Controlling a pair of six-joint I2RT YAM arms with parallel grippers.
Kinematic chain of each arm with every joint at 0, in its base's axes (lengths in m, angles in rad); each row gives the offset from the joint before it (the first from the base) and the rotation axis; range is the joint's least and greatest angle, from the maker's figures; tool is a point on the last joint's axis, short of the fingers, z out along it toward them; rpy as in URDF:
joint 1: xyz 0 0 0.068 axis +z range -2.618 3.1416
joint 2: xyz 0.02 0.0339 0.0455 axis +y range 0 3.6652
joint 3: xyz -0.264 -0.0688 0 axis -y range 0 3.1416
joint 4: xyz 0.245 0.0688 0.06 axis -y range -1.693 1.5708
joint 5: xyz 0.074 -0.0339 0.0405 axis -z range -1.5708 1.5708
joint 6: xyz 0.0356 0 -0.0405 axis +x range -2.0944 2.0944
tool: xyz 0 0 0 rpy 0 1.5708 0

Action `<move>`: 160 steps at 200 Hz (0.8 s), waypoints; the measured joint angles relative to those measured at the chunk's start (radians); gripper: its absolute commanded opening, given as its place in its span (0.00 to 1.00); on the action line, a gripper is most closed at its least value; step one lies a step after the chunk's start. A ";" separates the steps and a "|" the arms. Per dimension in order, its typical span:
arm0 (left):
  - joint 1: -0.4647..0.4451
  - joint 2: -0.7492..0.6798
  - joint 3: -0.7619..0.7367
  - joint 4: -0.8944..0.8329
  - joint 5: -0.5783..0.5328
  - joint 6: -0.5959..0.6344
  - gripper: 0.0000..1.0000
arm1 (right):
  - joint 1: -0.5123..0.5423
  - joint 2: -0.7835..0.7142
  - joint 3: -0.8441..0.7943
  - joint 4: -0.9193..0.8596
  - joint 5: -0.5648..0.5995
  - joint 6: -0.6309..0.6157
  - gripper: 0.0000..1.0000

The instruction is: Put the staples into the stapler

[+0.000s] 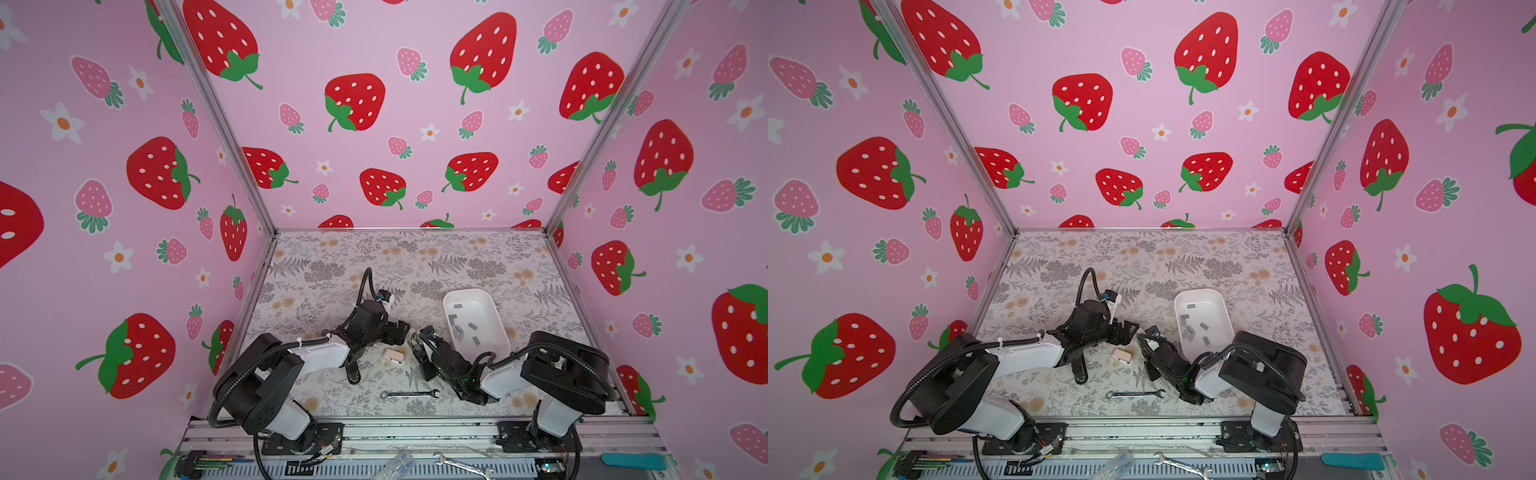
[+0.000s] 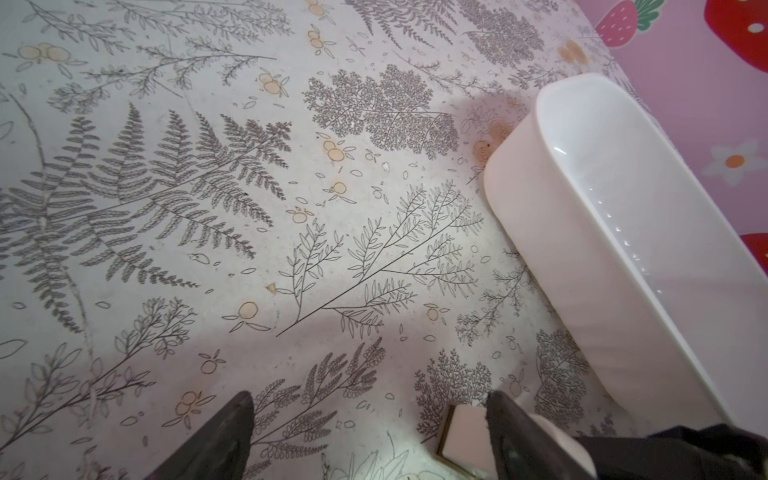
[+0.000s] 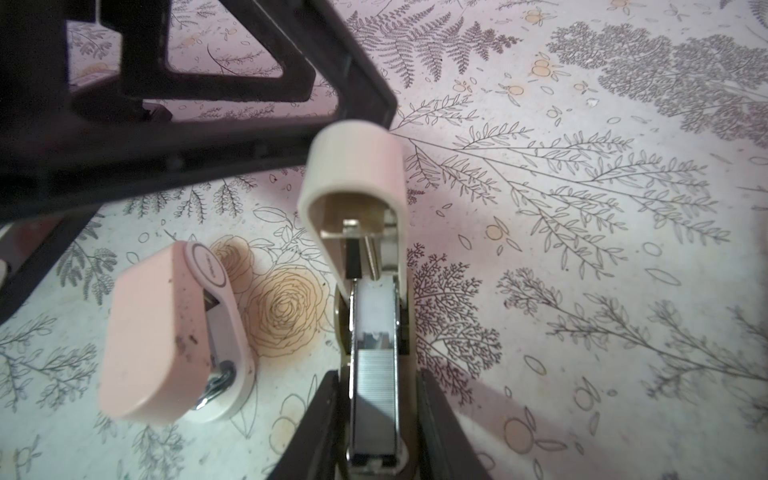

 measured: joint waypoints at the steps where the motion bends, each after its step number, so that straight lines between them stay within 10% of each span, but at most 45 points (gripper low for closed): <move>1: 0.000 0.000 0.000 0.000 0.000 0.000 0.89 | 0.000 0.000 0.000 0.001 0.000 0.000 0.30; 160: -0.104 0.028 -0.021 0.055 0.012 0.086 0.88 | 0.001 -0.033 -0.047 0.034 -0.019 0.015 0.40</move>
